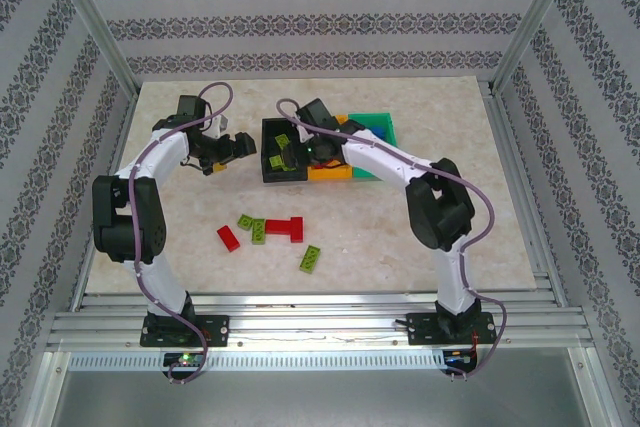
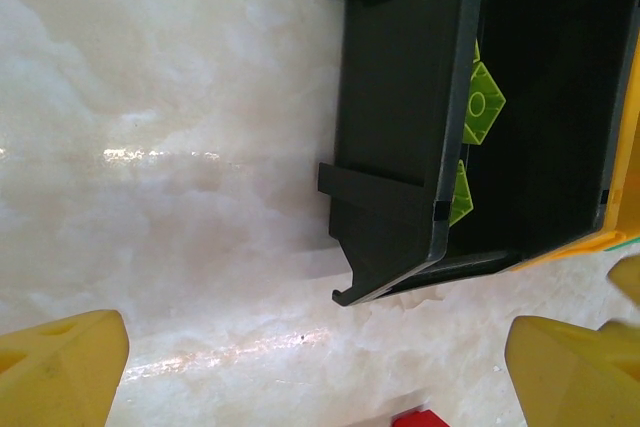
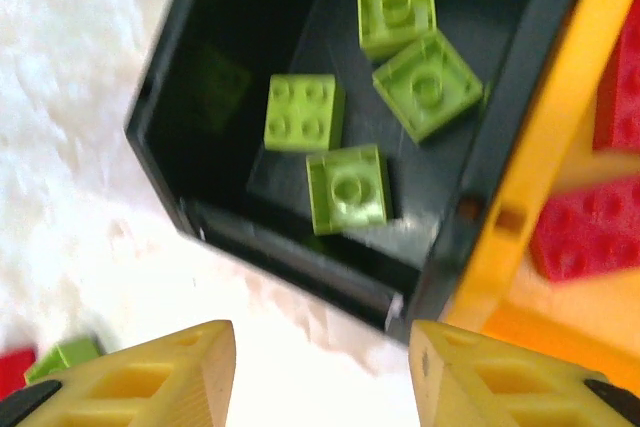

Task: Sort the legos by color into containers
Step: Place the lego in the container, then pick up the lego from the bottom-center of the table.

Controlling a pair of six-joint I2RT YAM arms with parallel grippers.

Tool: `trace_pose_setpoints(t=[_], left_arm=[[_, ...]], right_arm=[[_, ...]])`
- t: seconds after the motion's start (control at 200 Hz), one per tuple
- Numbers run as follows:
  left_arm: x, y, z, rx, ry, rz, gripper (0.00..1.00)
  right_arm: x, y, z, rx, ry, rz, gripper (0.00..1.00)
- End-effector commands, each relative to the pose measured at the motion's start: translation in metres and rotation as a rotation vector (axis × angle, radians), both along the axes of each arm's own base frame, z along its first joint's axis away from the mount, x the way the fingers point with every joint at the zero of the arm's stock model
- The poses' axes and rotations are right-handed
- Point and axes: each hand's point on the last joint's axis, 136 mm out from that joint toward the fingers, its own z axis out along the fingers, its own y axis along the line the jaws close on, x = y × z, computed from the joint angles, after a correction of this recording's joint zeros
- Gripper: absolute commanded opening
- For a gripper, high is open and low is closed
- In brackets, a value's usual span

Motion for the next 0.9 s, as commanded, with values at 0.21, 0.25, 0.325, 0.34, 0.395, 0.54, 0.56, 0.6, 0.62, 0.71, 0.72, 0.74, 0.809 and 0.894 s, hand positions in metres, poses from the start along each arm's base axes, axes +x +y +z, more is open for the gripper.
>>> trace_pose_setpoints(t=[0.21, 0.25, 0.325, 0.34, 0.395, 0.54, 0.56, 0.6, 0.62, 0.71, 0.72, 0.74, 0.809, 0.894], left_arm=[[0.004, 0.004, 0.002, -0.008, 0.005, 0.003, 0.97], [0.003, 0.005, 0.001, -0.004, 0.005, 0.003, 0.97], [0.002, 0.006, 0.001, 0.004, 0.005, 0.004, 0.97], [0.002, 0.005, 0.002, 0.003, 0.004, 0.004, 0.97], [0.004, 0.005, 0.003, -0.003, -0.002, 0.004, 0.97], [0.002, 0.006, 0.001, 0.003, 0.008, 0.004, 0.97], [0.002, 0.006, 0.001, 0.004, 0.007, 0.004, 0.97], [0.003, 0.006, 0.002, 0.002, 0.001, 0.005, 0.97], [0.003, 0.005, 0.003, -0.001, -0.001, 0.004, 0.97], [0.002, 0.006, 0.003, 0.002, 0.001, 0.004, 0.97], [0.002, 0.005, 0.003, 0.001, 0.002, 0.004, 0.97], [0.002, 0.006, 0.003, 0.004, 0.001, 0.003, 0.97], [0.002, 0.007, 0.005, 0.009, -0.005, 0.005, 0.97], [0.004, 0.005, 0.006, -0.003, -0.008, 0.005, 0.97]], right_arm=[[-0.079, -0.007, 0.012, -0.004, 0.025, 0.138, 0.5], [-0.091, -0.009, 0.008, -0.023, 0.034, 0.147, 0.5], [-0.109, -0.015, 0.001, -0.049, 0.043, 0.147, 0.51], [-0.113, -0.016, -0.001, -0.051, 0.048, 0.148, 0.51], [-0.126, -0.019, -0.007, -0.063, 0.062, 0.151, 0.51], [-0.155, -0.03, -0.024, -0.107, 0.094, 0.133, 0.51], [-0.159, -0.032, -0.026, -0.109, 0.104, 0.125, 0.51], [-0.165, -0.033, -0.029, -0.109, 0.115, 0.114, 0.51], [-0.168, -0.033, -0.031, -0.109, 0.121, 0.107, 0.51], [-0.181, -0.036, -0.035, -0.118, 0.129, 0.089, 0.51], [-0.182, -0.037, -0.036, -0.121, 0.129, 0.086, 0.51], [-0.184, -0.038, -0.037, -0.124, 0.132, 0.08, 0.51], [-0.189, -0.04, -0.042, -0.123, 0.151, 0.06, 0.51], [-0.198, -0.038, -0.046, -0.111, 0.176, 0.055, 0.52]])
